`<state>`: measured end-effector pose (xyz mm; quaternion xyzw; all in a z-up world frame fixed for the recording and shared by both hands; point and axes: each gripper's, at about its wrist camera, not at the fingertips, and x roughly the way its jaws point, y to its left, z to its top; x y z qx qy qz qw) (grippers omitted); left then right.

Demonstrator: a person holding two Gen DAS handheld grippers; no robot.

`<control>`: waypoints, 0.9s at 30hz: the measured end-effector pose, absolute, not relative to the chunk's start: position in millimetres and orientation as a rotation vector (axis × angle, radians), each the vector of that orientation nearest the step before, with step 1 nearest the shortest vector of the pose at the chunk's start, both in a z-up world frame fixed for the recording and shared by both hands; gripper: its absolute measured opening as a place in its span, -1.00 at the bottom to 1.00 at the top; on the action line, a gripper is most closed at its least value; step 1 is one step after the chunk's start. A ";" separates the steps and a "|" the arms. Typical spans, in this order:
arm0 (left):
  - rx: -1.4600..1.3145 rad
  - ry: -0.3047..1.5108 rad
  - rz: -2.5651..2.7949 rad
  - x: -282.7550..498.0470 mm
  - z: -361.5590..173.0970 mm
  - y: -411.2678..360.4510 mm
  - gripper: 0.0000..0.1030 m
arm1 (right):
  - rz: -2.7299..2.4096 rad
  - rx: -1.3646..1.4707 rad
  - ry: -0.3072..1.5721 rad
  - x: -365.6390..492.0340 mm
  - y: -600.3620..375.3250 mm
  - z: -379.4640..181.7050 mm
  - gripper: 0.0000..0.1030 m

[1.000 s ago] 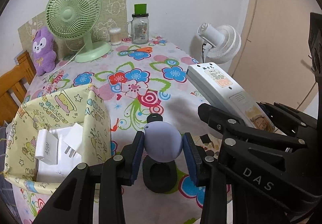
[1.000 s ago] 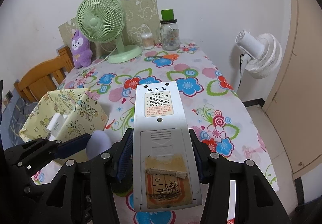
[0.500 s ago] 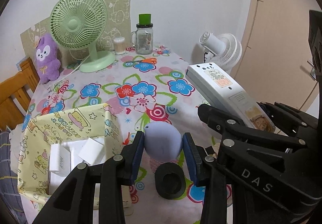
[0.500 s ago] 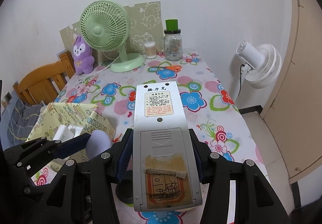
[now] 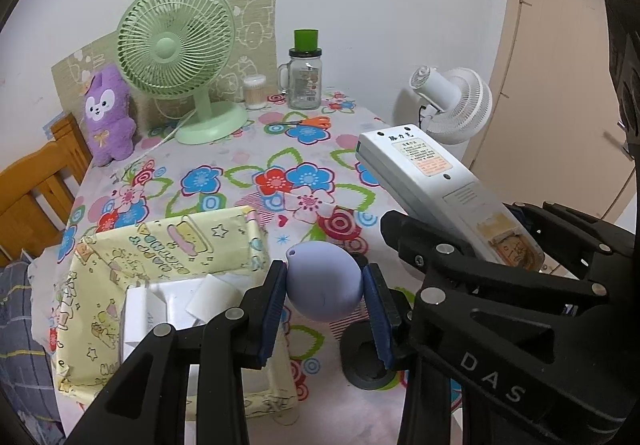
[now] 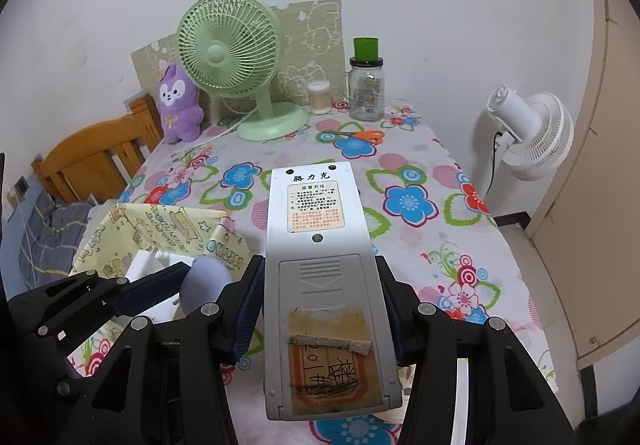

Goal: Organize rigid objects
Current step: 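Carry the lavender ball with the left gripper while the right carries the power bank over the fabric box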

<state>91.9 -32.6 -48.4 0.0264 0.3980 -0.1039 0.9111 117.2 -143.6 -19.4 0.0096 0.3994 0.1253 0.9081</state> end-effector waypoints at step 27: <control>0.037 0.813 -0.127 86.8 -50.9 33.6 -0.23 | 0.341 -0.048 0.818 117.9 -62.3 -16.7 0.07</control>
